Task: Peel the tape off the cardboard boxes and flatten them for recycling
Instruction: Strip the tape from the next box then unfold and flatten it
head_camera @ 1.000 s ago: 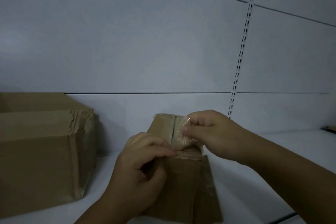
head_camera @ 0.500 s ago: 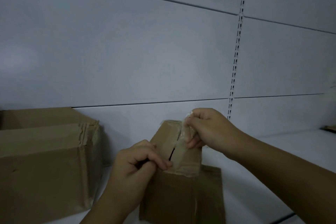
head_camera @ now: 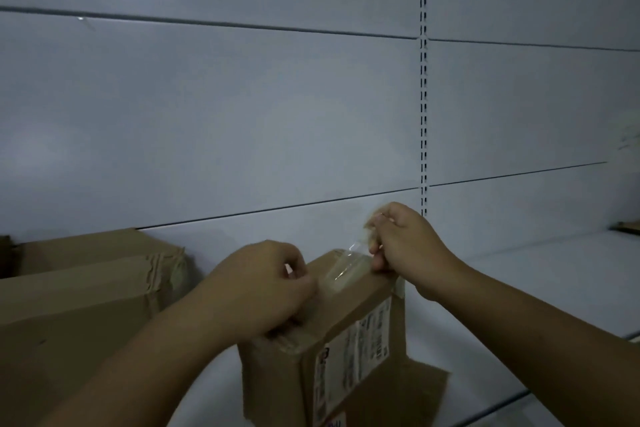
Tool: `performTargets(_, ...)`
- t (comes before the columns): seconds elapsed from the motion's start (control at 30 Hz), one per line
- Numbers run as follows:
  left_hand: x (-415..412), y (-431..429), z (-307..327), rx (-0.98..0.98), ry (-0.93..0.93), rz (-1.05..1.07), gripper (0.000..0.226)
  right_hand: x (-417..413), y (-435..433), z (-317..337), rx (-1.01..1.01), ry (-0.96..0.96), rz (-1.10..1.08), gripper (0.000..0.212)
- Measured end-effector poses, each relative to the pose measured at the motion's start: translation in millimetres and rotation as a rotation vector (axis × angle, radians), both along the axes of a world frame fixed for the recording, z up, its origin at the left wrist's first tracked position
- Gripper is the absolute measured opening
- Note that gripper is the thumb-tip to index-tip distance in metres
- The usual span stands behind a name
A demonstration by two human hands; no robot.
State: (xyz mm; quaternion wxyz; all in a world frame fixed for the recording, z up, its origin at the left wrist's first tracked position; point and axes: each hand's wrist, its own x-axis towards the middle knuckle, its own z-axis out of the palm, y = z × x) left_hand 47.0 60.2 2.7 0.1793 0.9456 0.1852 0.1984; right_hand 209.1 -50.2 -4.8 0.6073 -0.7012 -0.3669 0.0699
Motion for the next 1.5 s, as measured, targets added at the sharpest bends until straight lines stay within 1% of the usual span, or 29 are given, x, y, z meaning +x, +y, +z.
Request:
performTargets(0.03, 4.4, -9.3, 2.9, 0.121, 0.097, 0.053, 0.031, -3.3, 0.2, 0.3, 0.011, 0.030, 0.025, 0.023)
performTargets(0.07, 10.6, -16.3, 1.9, 0.197, 0.190, 0.081, 0.047, -5.8, 0.4, 0.5, 0.026, 0.063, 0.047, 0.022)
performTargets(0.1, 17.1, -20.6, -0.9, 0.228, 0.281, 0.096, 0.063, -7.4, 0.4, 1.0, 0.044, 0.103, 0.070, 0.022)
performTargets(0.17, 25.3, -22.1, -6.2, 0.180, 0.407, 0.092, 0.090, -9.0, -2.1, 3.5, 0.070, 0.187, 0.118, 0.022)
performTargets(0.2, 26.2, -21.2, -6.8, 0.134, 0.436, 0.077, 0.094, -7.7, -4.1, 5.6, 0.079, 0.214, 0.130, 0.022)
performTargets(0.23, 25.2, -19.9, -6.2, 0.108, 0.455, 0.052, 0.091, -3.6, -5.9, 8.6, 0.090, 0.225, 0.131, 0.021)
performTargets(0.3, 19.6, -21.0, -2.8, 0.123, 0.510, 0.007, 0.082, 10.3, -8.6, 16.4, 0.146, 0.255, 0.094, 0.018)
performTargets(0.33, 17.7, -21.3, -2.1, 0.136, 0.532, -0.001, 0.082, 22.1, -9.6, 20.6, 0.193, 0.290, 0.055, 0.017)
performTargets(0.4, 14.3, -22.3, -2.0, 0.138, 0.544, 0.002, 0.085, 51.0, -12.8, 26.8, 0.269, 0.372, -0.042, 0.019)
performTargets(0.47, 11.2, -22.5, -3.0, 0.117, 0.533, 0.009, 0.094, 79.0, -20.5, 28.4, 0.303, 0.449, -0.129, 0.022)
performTargets(0.5, 8.9, -22.3, -2.3, 0.084, 0.524, 0.005, 0.097, 91.6, -24.8, 26.5, 0.311, 0.480, -0.155, 0.021)
performTargets(0.53, 7.0, -21.7, -0.2, 0.020, 0.514, -0.014, 0.094, 102.7, -29.3, 23.1, 0.304, 0.506, -0.166, 0.020)
performTargets(0.6, 4.2, -18.9, 6.9, -0.157, 0.487, -0.087, 0.080, 118.9, -37.1, 13.2, 0.258, 0.561, -0.146, 0.016)
performTargets(0.63, 3.9, -15.8, 10.6, -0.207, 0.484, -0.110, 0.077, 124.9, -40.2, 8.2, 0.236, 0.596, -0.118, 0.015)
performTargets(0.73, 3.0, -3.6, 24.8, -0.243, 0.516, -0.145, 0.071, 132.2, -47.2, -1.1, 0.235, 0.681, 0.006, 0.015)
performTargets(0.8, 3.9, -2.0, 31.4, -0.305, 0.565, -0.135, 0.071, 134.4, -52.6, -2.6, 0.268, 0.671, 0.087, 0.017)
performTargets(0.83, 5.5, -1.4, 32.6, -0.295, 0.602, -0.126, 0.074, 132.9, -54.9, -2.2, 0.295, 0.661, 0.145, 0.019)
performTargets(0.9, 12.3, -3.4, 31.3, -0.154, 0.643, -0.065, 0.080, 126.6, -59.0, -0.8, 0.371, 0.681, 0.331, 0.023)
performTargets(1.0, 28.7, -12.9, 18.8, 0.074, 0.498, 0.044, 0.075, 113.9, -66.0, 3.9, 0.476, 0.736, 0.630, 0.028)
performTargets(1.07, 36.0, -19.7, 6.8, 0.086, 0.396, 0.075, 0.066, 106.5, -71.3, 6.9, 0.494, 0.694, 0.768, 0.028)
performTargets(1.13, 35.2, -26.0, -2.1, 0.010, 0.351, 0.077, 0.061, 103.7, -79.8, 7.1, 0.455, 0.598, 0.852, 0.026)
performTargets(1.17, 33.5, -27.8, -4.1, -0.032, 0.339, 0.071, 0.063, 108.0, -84.4, 7.3, 0.442, 0.575, 0.871, 0.026)
performTargets(1.23, 31.4, -27.9, -4.2, -0.109, 0.309, 0.060, 0.067, 121.7, -92.2, 8.3, 0.362, 0.583, 0.971, 0.034)
performTargets(1.27, 31.8, -27.6, -3.3, -0.128, 0.300, 0.068, 0.067, 137.1, -98.2, 11.0, 0.307, 0.634, 0.981, 0.044)
performTargets(1.33, 33.6, -25.7, -3.4, -0.124, 0.298, 0.109, 0.065, 165.3, -107.8, 1.3, 0.233, 0.601, 0.927, 0.065)
performTargets(1.4, 35.5, -26.8, -5.7, -0.117, 0.291, 0.116, 0.062, 182.8, -107.1, -11.1, 0.058, 0.540, 0.834, 0.083)
performTargets(1.43, 36.2, -28.7, -6.4, -0.120, 0.289, 0.103, 0.061, 186.9, -109.4, -6.9, -0.142, 0.373, 0.666, 0.087)
performTargets(1.47, 36.5, -30.6, -6.6, -0.123, 0.296, 0.094, 0.060, 186.5, -109.4, -7.5, -0.308, 0.131, 0.471, 0.089)
performTargets(1.5, 36.7, -31.7, -6.5, -0.126, 0.304, 0.093, 0.059, 188.5, -107.6, -9.3, -0.414, -0.034, 0.300, 0.094)
